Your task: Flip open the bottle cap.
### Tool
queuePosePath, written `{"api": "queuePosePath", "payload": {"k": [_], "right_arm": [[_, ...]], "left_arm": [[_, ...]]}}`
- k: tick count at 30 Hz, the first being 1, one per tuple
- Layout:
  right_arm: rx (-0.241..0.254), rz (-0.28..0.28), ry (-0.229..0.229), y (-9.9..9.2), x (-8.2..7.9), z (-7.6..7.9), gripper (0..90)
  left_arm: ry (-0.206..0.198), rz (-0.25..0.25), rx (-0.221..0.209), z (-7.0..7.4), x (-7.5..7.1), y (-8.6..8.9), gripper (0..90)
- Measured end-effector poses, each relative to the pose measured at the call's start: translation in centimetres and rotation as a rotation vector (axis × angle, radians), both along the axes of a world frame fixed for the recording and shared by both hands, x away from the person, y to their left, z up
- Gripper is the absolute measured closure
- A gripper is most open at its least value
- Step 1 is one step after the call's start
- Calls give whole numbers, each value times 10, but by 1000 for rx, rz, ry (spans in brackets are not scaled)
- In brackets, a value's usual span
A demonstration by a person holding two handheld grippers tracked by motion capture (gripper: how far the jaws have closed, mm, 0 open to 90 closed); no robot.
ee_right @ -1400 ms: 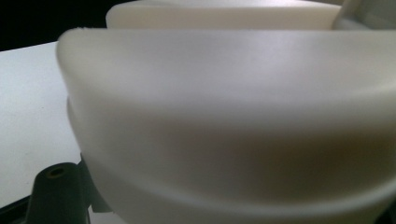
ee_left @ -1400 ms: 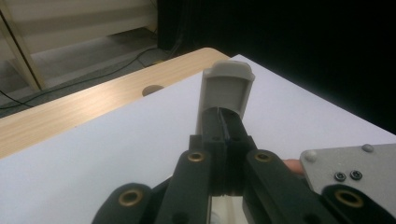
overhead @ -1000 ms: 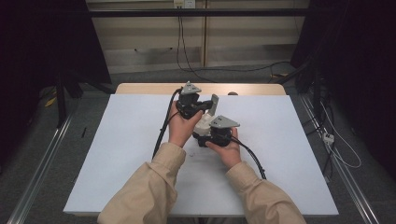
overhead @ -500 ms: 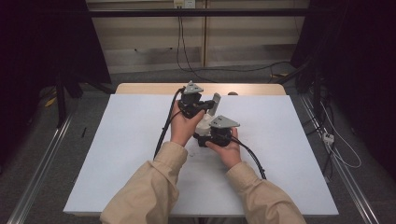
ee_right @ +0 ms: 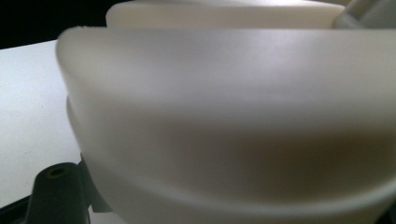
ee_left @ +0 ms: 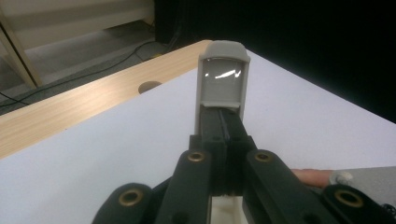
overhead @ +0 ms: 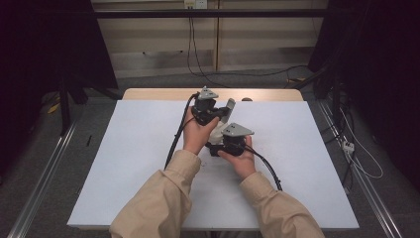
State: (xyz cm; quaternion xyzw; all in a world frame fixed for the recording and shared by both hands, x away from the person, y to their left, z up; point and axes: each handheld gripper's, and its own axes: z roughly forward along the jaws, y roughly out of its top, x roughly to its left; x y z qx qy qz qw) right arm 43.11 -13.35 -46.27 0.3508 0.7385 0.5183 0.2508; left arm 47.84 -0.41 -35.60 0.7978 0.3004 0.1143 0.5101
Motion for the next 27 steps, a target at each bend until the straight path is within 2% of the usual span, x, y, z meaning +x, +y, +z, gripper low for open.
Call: {"api": "queuePosePath", "payload": {"k": [23,27], "right_arm": [[7,-2,6,-1,0,0,187],[5,-2,5,-1,0,0,187]], "left_arm": [[4,-2,-3,-5,4,-2,900],[3,-8,9,-5,5,-2,900]]}}
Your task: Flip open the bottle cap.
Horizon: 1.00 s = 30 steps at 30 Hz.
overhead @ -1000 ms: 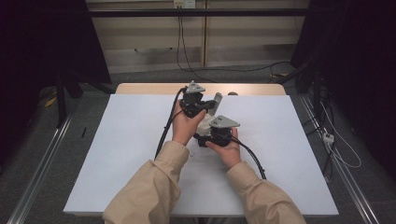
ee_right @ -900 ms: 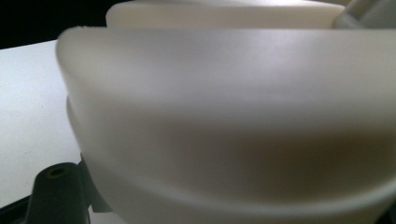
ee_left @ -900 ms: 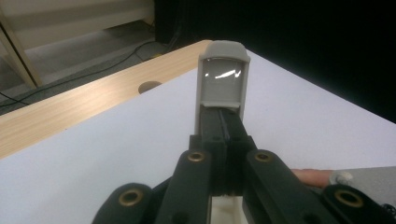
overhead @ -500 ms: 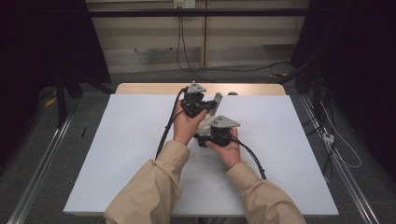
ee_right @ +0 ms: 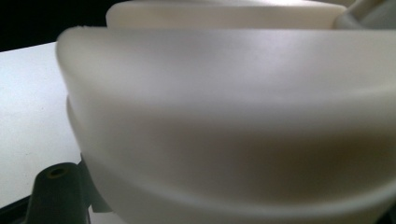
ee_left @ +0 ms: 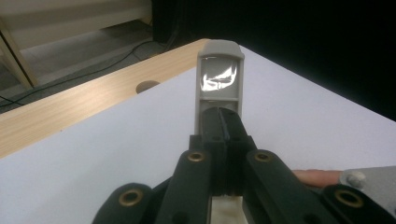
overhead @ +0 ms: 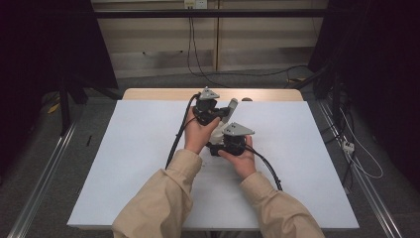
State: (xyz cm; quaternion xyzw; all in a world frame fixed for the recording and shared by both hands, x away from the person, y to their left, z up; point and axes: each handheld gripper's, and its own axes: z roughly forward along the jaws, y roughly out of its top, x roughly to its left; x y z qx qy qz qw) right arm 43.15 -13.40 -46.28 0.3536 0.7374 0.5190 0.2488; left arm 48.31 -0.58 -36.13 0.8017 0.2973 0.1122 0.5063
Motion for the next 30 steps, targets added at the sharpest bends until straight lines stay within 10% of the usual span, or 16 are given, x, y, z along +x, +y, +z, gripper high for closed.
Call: {"api": "queuePosePath", "payload": {"k": [30], "right_arm": [[2,0,3,0,0,0,187]], "left_arm": [[16,-9,10,-7,5,-4,900]]}}
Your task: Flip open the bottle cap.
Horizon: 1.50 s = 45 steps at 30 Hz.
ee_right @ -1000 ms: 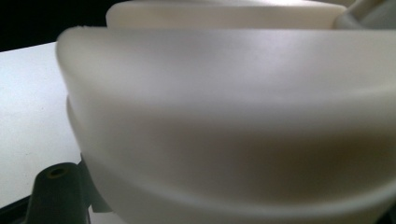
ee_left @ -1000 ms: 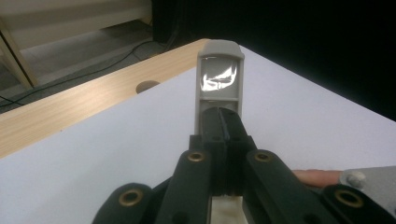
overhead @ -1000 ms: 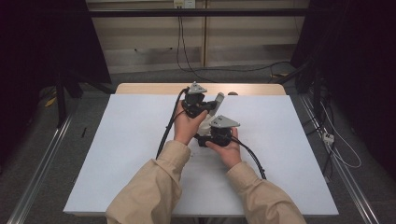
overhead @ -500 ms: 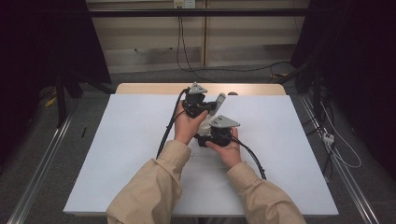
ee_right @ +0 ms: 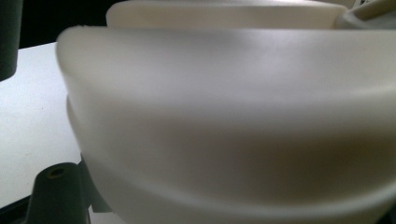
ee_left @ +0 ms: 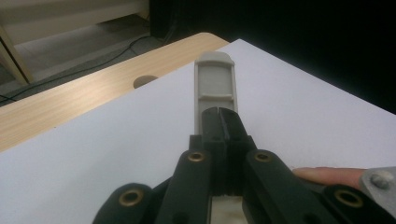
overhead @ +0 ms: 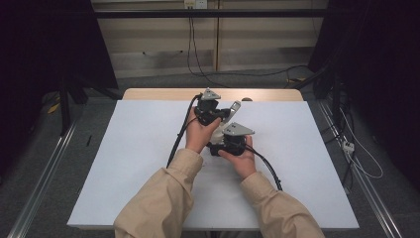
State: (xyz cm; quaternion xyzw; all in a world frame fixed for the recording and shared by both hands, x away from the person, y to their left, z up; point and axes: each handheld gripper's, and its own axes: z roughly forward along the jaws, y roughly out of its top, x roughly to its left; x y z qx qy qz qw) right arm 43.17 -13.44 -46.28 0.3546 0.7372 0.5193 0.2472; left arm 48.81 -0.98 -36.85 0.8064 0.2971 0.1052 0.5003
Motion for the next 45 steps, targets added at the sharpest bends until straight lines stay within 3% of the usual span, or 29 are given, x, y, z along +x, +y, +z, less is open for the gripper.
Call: {"api": "queuePosePath", "payload": {"k": [19,25,34,45], "right_arm": [[-4,-1,-1,0,0,0,186],[-13,1,-1,0,0,1,171],[12,-9,33,-5,0,3,84],[4,-3,66,-7,-5,8,66]], "left_arm": [[37,-8,-15,-3,2,2,900],[35,-20,2,-2,1,3,900],[33,-13,-7,5,-3,7,781],[54,-18,-27,8,-11,17,579]]}}
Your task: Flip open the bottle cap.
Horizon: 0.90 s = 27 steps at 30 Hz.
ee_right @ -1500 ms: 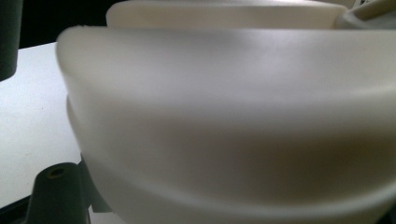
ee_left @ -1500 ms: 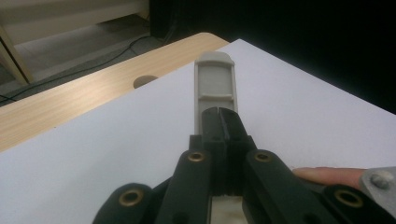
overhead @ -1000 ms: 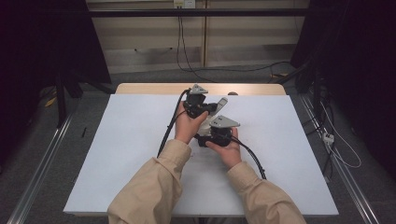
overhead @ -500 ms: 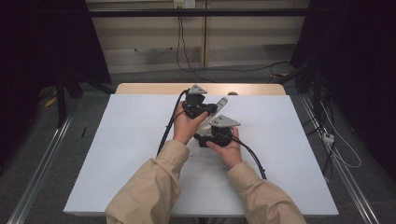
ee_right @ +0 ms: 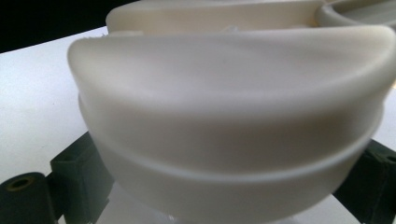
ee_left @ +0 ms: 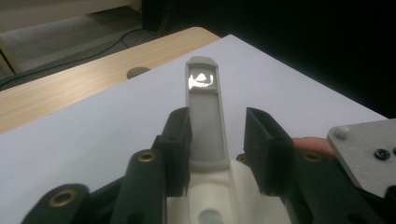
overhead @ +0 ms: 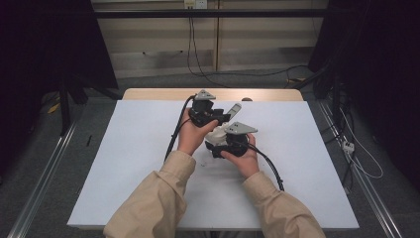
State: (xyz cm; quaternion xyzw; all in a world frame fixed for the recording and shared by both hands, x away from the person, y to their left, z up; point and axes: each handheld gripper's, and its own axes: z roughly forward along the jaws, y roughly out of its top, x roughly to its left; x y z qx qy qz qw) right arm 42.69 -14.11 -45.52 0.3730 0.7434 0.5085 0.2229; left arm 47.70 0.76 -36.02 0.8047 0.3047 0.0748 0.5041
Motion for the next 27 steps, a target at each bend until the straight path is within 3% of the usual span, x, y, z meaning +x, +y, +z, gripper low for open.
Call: {"api": "queuePosePath", "payload": {"k": [8,11,19,27], "right_arm": [[2,14,17,-8,-6,3,79],[3,10,31,-13,-9,3,45],[10,29,38,-24,-21,7,49],[11,38,43,-36,-32,10,56]], "left_arm": [[9,-15,-25,0,-7,14,423],[13,-28,-24,-1,-12,19,358],[-2,-55,-20,-2,-26,35,261],[-24,-76,-23,-7,-41,53,221]]}}
